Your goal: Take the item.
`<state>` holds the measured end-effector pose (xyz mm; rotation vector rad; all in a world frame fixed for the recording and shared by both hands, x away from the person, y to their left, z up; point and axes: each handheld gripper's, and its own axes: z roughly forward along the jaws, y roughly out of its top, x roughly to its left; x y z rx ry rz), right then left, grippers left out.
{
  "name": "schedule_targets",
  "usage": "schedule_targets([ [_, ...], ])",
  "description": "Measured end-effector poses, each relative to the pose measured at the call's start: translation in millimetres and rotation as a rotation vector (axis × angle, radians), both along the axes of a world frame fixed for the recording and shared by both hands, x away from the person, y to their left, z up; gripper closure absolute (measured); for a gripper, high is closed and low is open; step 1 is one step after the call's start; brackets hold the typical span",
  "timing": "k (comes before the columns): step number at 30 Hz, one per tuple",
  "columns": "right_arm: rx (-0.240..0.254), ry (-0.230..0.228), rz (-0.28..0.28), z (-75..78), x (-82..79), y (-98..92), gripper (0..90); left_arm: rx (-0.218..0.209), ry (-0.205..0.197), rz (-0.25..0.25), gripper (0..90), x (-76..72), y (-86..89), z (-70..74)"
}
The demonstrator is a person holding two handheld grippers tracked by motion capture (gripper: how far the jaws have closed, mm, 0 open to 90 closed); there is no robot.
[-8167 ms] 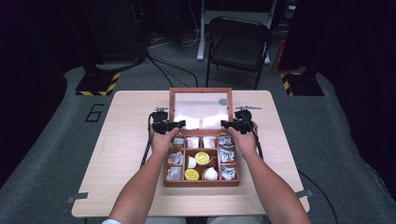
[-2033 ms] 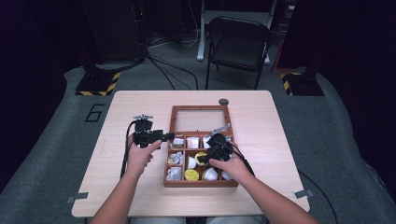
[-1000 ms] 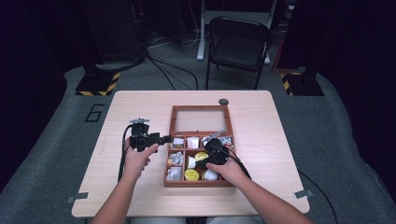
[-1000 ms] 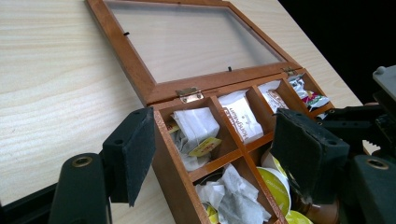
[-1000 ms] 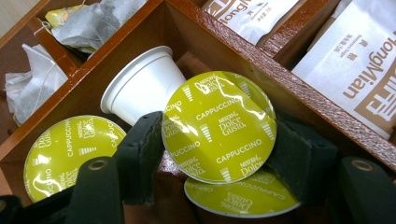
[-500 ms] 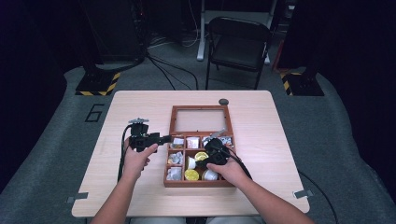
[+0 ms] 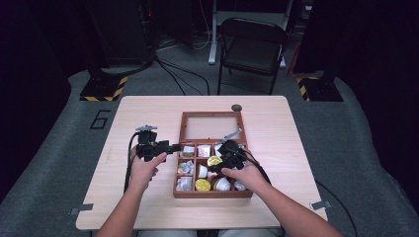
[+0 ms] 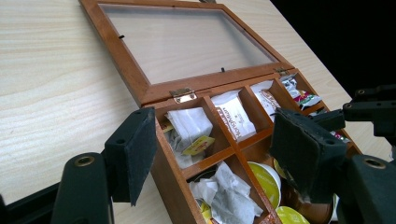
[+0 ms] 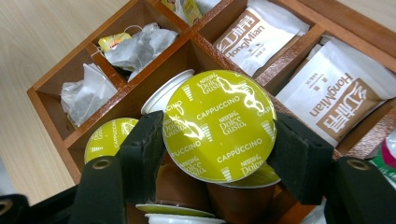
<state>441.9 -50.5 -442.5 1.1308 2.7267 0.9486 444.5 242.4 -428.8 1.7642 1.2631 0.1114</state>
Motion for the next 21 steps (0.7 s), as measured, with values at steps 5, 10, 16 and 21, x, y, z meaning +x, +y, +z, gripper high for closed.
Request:
schedule_targets([
  [5,0.008,-0.009,-0.003,6.6,1.3,-3.5,37.6,0.001,-0.004,-0.001,31.5,0.1,1.0,1.3],
  [10,0.003,-0.023,-0.020,12.6,5.5,-13.1,37.7,0.004,-0.003,0.000,31.6,-0.4,1.9,1.0],
  [16,0.006,-0.041,-0.068,17.7,14.8,-35.2,37.7,0.008,-0.002,0.000,31.7,-0.4,1.7,0.9],
  [21,-0.006,-0.056,-0.133,23.8,23.8,-59.7,37.7,0.013,-0.004,0.000,31.8,0.3,3.2,0.8],
])
